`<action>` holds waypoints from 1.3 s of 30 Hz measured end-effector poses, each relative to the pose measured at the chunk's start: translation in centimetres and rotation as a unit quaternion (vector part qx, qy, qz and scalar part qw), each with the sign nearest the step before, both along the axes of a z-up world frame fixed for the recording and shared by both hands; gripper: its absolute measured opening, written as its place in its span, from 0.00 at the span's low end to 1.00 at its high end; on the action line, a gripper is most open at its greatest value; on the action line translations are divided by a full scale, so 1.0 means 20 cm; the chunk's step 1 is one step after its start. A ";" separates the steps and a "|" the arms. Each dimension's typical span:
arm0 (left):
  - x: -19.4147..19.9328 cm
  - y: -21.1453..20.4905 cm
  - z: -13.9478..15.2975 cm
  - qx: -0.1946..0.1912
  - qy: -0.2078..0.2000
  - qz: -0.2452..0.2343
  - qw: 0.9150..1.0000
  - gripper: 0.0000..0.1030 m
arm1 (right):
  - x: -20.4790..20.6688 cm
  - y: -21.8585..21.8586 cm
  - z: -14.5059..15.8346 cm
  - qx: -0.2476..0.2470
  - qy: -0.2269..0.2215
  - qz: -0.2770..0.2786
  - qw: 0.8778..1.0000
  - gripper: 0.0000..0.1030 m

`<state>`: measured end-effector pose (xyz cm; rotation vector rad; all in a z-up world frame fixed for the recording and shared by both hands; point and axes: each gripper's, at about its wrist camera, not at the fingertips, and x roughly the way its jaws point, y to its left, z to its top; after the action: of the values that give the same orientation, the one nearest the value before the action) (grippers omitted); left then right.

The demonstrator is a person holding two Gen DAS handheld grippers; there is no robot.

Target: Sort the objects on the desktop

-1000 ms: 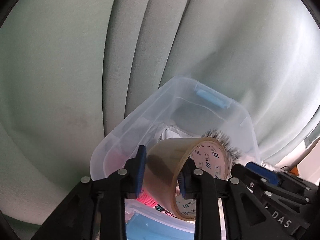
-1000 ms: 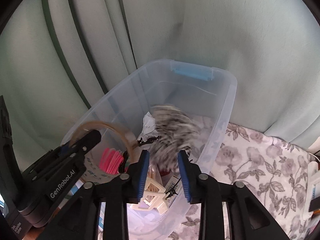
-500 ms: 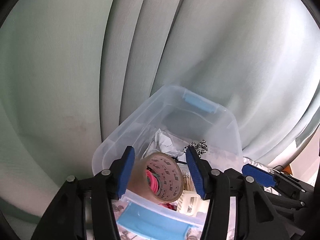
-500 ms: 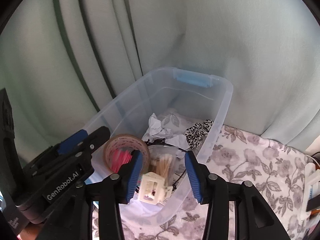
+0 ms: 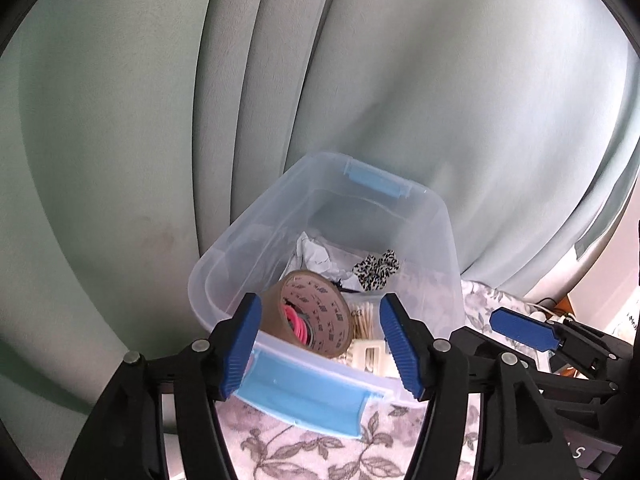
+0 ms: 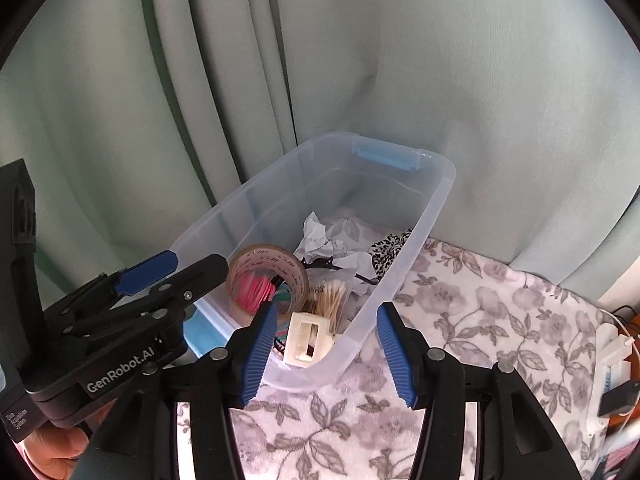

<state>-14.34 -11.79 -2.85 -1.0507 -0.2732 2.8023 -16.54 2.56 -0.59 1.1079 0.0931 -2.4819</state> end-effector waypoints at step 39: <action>0.01 -0.08 -0.10 -0.021 -0.007 -0.018 1.000 0.82 | 0.10 0.01 0.02 -0.002 0.008 0.019 1.000 1.00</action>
<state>-14.05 -13.30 -4.77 -1.0734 -0.1958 2.7818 -14.57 2.82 -0.21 1.0747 0.1124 -2.4557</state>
